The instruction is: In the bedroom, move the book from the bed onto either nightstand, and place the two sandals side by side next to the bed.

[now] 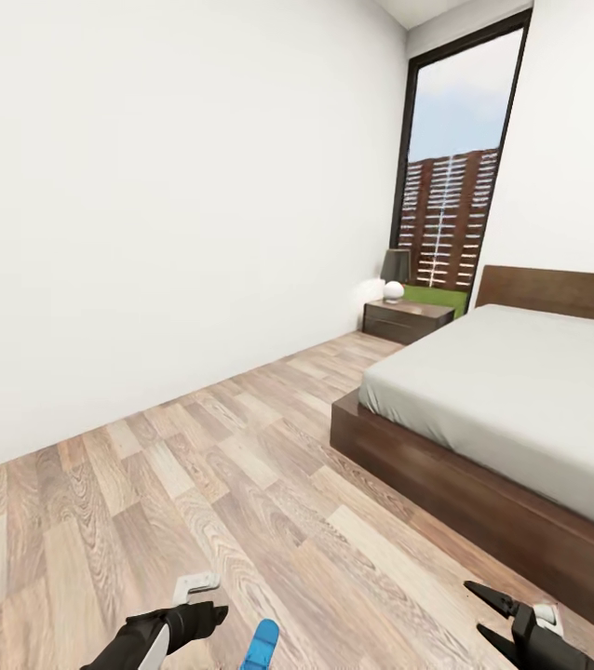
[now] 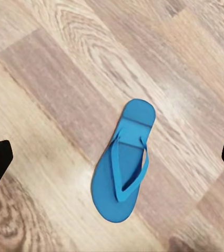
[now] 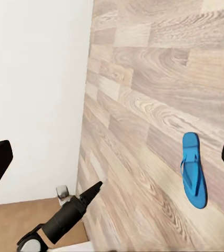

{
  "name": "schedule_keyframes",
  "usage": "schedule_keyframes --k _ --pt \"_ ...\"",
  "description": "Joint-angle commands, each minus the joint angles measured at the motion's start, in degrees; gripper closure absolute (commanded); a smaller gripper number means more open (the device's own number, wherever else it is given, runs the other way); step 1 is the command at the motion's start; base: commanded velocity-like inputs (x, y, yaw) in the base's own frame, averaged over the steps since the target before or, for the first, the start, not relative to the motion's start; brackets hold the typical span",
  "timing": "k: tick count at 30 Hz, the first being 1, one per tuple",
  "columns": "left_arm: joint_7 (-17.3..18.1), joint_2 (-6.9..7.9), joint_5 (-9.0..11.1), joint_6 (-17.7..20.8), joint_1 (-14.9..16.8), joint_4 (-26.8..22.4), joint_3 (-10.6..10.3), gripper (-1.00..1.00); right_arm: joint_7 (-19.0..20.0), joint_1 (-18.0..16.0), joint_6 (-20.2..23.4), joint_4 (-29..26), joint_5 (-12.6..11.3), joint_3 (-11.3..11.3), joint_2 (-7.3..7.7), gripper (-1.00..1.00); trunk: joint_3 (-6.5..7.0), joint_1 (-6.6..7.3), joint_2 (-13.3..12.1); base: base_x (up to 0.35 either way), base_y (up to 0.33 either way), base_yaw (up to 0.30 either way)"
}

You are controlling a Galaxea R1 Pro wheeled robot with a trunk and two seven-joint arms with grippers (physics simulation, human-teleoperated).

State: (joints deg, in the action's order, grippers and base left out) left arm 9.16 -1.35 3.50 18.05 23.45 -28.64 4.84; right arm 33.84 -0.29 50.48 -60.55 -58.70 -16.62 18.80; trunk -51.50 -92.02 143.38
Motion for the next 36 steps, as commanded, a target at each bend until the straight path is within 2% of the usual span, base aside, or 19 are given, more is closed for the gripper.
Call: schedule_keyframes --k 1,2,8,9,11,13,18,36 --pt "0.2 -0.06 0.4 0.5 0.0 -0.1 0.4 -1.00 0.2 0.0 0.3 0.8 0.0 -0.1 0.01 -1.00 -0.29 -0.01 0.0 0.000 0.000 0.000" --pt "0.2 -0.06 0.4 0.5 0.0 -0.1 0.4 -1.00 0.2 0.0 0.3 1.8 0.0 -0.1 0.03 -1.00 -0.51 -0.04 0.1 0.000 0.000 0.000" --pt "0.2 -0.07 0.4 0.5 0.0 -0.1 0.4 -1.00 0.3 0.0 -0.7 15.9 0.2 -0.2 0.14 -1.00 -1.84 -0.19 0.1 0.000 0.000 0.000" --pt "0.2 -0.10 0.4 0.5 0.0 -0.1 0.4 -1.00 0.3 0.0 -2.7 19.2 0.2 -0.3 0.16 -1.00 -2.06 -0.22 0.2 0.000 0.000 0.000" --pt "0.2 -0.12 0.4 0.4 0.0 -0.1 0.3 -1.00 0.4 0.0 -5.3 21.0 0.2 -0.2 0.21 -1.00 -2.50 -0.27 0.2 0.000 0.000 0.000" --pt "0.2 -0.13 0.4 0.2 0.0 -0.1 0.3 -1.00 0.4 0.0 -7.4 21.9 0.2 -0.1 0.24 -1.00 -2.94 -0.32 0.2 0.000 0.000 0.000" --pt "0.2 -0.16 0.5 -0.1 0.0 -0.1 0.3 -1.00 0.4 -0.1 -9.3 22.7 0.3 0.1 0.26 -1.00 -4.05 -0.45 0.3 0.000 0.000 0.000" --pt "0.2 -0.31 0.5 -0.2 0.0 -0.1 0.2 -1.00 0.4 0.0 -10.2 23.6 0.3 0.1 0.27 -1.00 -8.04 -0.91 0.5 0.000 0.000 0.000"
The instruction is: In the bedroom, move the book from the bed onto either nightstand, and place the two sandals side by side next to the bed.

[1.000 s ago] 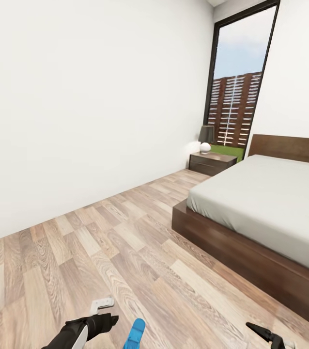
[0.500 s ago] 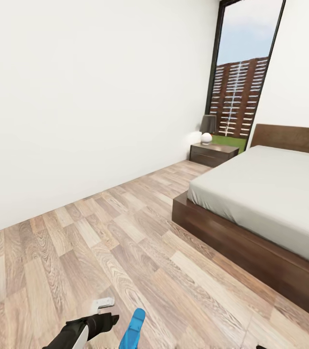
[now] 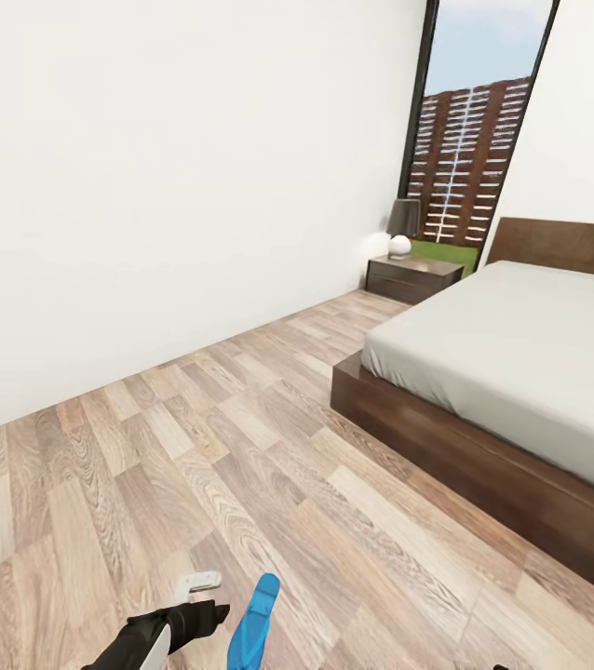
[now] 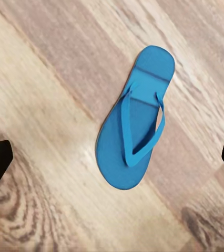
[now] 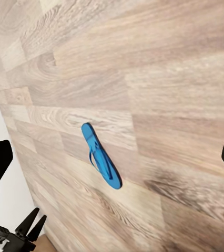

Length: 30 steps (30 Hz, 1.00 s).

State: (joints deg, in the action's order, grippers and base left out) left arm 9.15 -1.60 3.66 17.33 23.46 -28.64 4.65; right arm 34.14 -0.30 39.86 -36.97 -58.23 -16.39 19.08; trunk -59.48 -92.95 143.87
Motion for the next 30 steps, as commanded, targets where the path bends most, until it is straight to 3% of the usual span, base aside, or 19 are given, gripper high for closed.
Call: schedule_keyframes --k 1,7,11,13,17,24,28,30 --pt "0.3 -0.07 0.4 0.5 0.0 -0.1 0.4 -1.00 0.0 0.0 0.4 0.0 -0.1 -0.2 -0.01 -1.00 -0.28 -0.01 0.0 0.000 0.000 0.000" --pt "0.3 -0.03 0.4 0.5 0.0 -0.1 0.4 -1.00 -0.1 0.0 0.4 -1.6 -0.1 -0.2 -0.02 -1.00 -1.61 -0.17 0.1 0.000 0.000 0.000" --pt "0.3 -0.05 0.4 0.5 0.0 -0.1 0.5 -1.00 -0.5 -0.1 0.4 -6.1 0.4 -0.1 -0.03 -1.00 -2.50 -0.27 0.2 0.000 0.000 0.000" --pt "0.3 -0.06 0.4 0.4 0.0 -0.1 0.4 -1.00 -0.9 -0.2 0.5 -10.2 2.7 -0.1 -0.07 -1.00 -2.94 -0.32 0.2 0.000 0.000 0.000" --pt "0.3 -0.20 0.4 0.4 0.0 -0.1 0.4 -1.00 -0.9 -0.3 1.1 -15.9 10.0 -0.2 0.04 -1.00 -3.83 -0.42 0.3 0.000 0.000 0.000" --pt "0.3 -0.27 0.3 0.5 0.0 -0.1 0.3 -1.00 -0.1 -0.3 1.4 -19.2 12.1 -0.3 0.26 -1.00 -5.38 -0.60 0.3 0.000 0.000 0.000" --pt "0.3 -0.34 0.2 0.5 0.0 -1.0 0.3 -1.00 0.4 -0.3 1.4 -27.3 12.5 -0.1 0.33 -1.00 -6.26 -0.71 0.4 0.000 0.000 0.000" --pt "0.2 -0.39 0.2 0.5 0.1 -1.8 0.3 -1.00 0.4 -0.3 1.4 -28.4 12.6 -0.1 0.33 -1.00 -6.71 -0.76 0.4 0.000 0.000 0.000"
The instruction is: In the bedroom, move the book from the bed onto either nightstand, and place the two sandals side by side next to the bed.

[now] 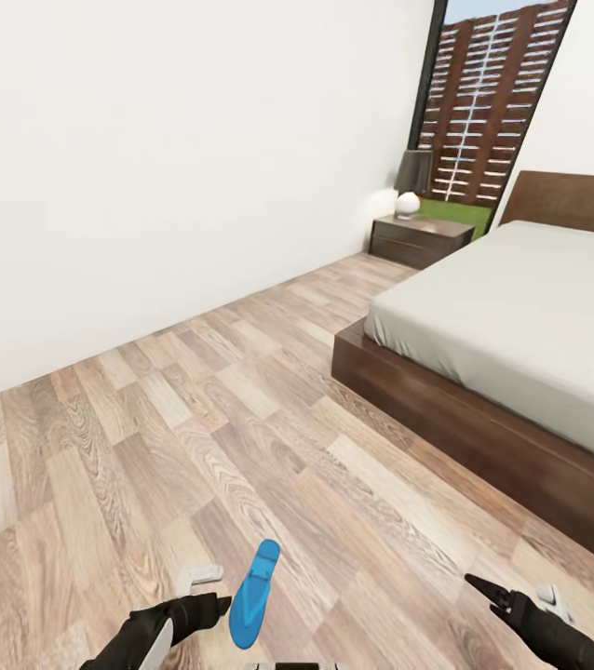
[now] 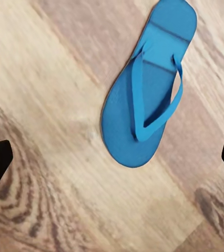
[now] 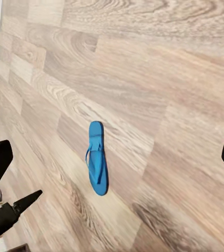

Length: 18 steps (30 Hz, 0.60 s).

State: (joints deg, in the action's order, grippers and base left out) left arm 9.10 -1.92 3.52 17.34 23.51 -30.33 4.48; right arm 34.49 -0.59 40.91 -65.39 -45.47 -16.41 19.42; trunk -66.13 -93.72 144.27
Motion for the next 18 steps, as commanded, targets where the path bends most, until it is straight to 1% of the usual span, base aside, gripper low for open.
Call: schedule_keyframes --k 1,2,3,4,5,7,8,10,11,13,14,16,18 --pt "0.2 -0.24 0.3 0.5 0.0 -1.3 0.4 -1.00 0.1 0.0 0.4 -0.7 0.1 -0.1 0.00 -1.00 -0.28 -0.01 0.0 0.000 0.000 0.000" --pt "0.2 -0.37 0.3 0.6 0.0 -2.1 0.4 -1.00 0.1 0.0 0.4 -1.0 0.2 -0.1 0.00 -1.00 -0.50 -0.04 0.0 0.000 0.000 0.000" --pt "0.0 -0.87 0.3 0.9 0.1 -6.5 0.4 -1.00 0.1 0.0 0.4 -1.5 0.4 -0.1 -0.01 -1.00 -0.72 -0.06 0.1 0.000 0.000 0.000" --pt "0.0 -0.94 0.3 1.0 0.1 -7.8 0.4 -1.00 0.1 0.0 0.4 -1.6 0.4 -0.1 -0.01 -1.00 -0.94 -0.09 0.1 0.000 0.000 0.000" --pt "0.0 -1.05 0.2 1.6 0.1 -10.3 0.4 -1.00 0.1 0.0 0.4 -1.7 0.5 -0.1 -0.04 -1.00 -1.16 -0.12 0.1 0.000 0.000 0.000" --pt "0.0 -1.12 0.1 2.9 0.1 -12.4 0.4 -1.00 0.1 0.0 0.4 -1.7 0.5 -0.1 -0.04 -1.00 -1.61 -0.17 0.1 0.000 0.000 0.000" --pt "0.0 -1.17 0.1 4.7 0.1 -13.9 0.4 -1.00 0.1 0.0 0.4 -1.8 0.5 -0.1 -0.06 -1.00 -1.83 -0.19 0.1 0.000 0.000 0.000" --pt "0.0 -1.20 0.0 6.9 0.1 -14.9 0.4 -1.00 0.1 0.0 0.4 -1.8 0.5 -0.1 -0.07 -1.00 -2.27 -0.24 0.2 0.000 0.000 0.000" --pt "0.0 -1.21 -0.1 9.0 0.1 -15.6 0.3 -1.00 0.1 0.0 0.4 -1.8 0.5 -0.1 -0.07 -1.00 -2.27 -0.24 0.2 0.000 0.000 0.000" --pt "-0.1 -1.24 -0.2 11.0 0.1 -16.0 0.3 -1.00 0.0 0.0 0.4 -1.8 0.6 -0.1 -0.08 -1.00 -2.27 -0.24 0.2 0.000 0.000 0.000" --pt "-0.1 -1.28 -0.4 12.6 0.2 -16.3 0.2 -1.00 0.0 0.0 0.4 -1.8 0.6 -0.2 -0.08 -1.00 -2.27 -0.24 0.2 0.000 0.000 0.000" --pt "-0.1 -1.30 -0.8 14.0 0.6 -16.5 0.2 -1.00 0.0 0.0 0.3 -1.8 0.6 -0.2 -0.08 -1.00 -2.27 -0.24 0.2 0.000 0.000 0.000" --pt "-0.1 -1.35 -1.1 14.6 0.9 -16.6 0.1 -1.00 0.0 0.0 0.3 -1.8 0.6 -0.2 -0.08 -1.00 -2.27 -0.24 0.2 0.000 0.000 0.000"
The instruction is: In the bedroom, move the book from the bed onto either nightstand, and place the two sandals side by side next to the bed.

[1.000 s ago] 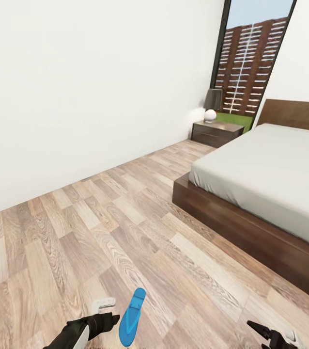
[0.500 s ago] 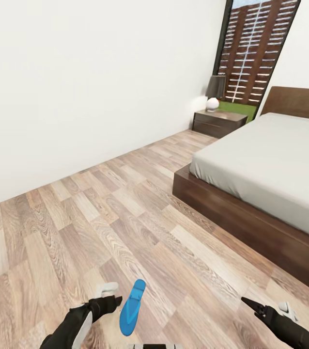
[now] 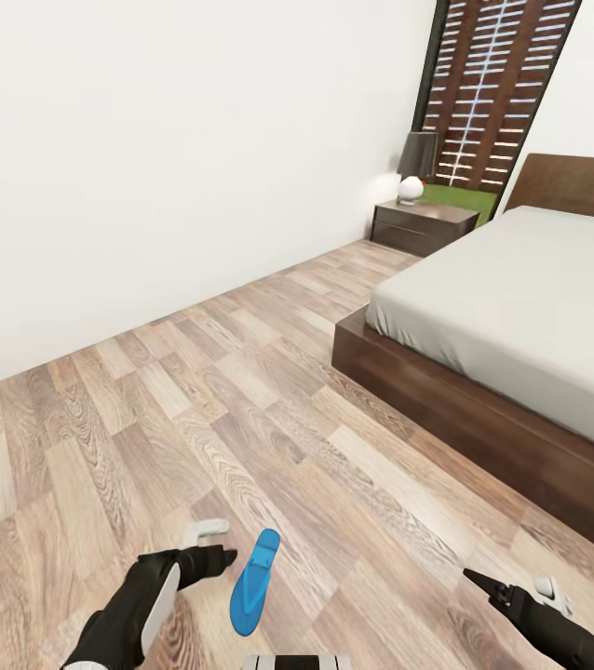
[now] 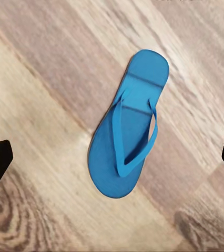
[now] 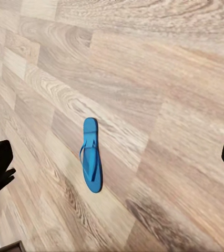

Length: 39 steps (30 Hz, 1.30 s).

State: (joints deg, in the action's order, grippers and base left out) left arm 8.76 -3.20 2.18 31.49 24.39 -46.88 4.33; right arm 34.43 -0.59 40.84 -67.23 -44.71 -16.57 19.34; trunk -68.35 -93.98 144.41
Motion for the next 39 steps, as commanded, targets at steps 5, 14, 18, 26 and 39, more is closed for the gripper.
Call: schedule_keyframes --k 5,14,18,26,39 --pt "0.2 -0.47 -1.2 1.2 0.7 -0.2 -0.3 -1.00 0.1 0.0 0.4 0.0 -0.3 -0.1 -0.01 -1.00 -0.05 0.01 0.0 0.000 0.000 0.000" --pt "0.3 -0.39 -2.2 1.5 0.8 -1.5 -0.9 -1.00 0.0 0.0 0.3 0.1 -0.2 -0.1 -0.32 -1.00 -0.05 0.01 0.0 0.000 0.000 0.000" --pt "0.4 -0.50 -2.2 1.5 0.8 -1.7 -0.9 -1.00 0.0 0.0 0.3 0.2 -0.2 0.0 -0.46 -1.00 -0.05 0.01 0.0 0.000 0.000 0.000" --pt "0.4 -0.45 -2.2 1.5 0.8 -1.8 -0.9 -1.00 0.0 0.0 0.3 0.2 -0.2 0.0 -0.53 -1.00 -0.05 0.01 0.0 0.000 0.000 0.000" --pt "0.4 -0.44 -2.1 1.5 0.8 -1.8 -0.9 -1.00 -0.1 0.0 -0.2 7.2 -0.2 0.0 -0.60 -1.00 -0.05 0.01 0.0 0.000 0.000 -0.075"
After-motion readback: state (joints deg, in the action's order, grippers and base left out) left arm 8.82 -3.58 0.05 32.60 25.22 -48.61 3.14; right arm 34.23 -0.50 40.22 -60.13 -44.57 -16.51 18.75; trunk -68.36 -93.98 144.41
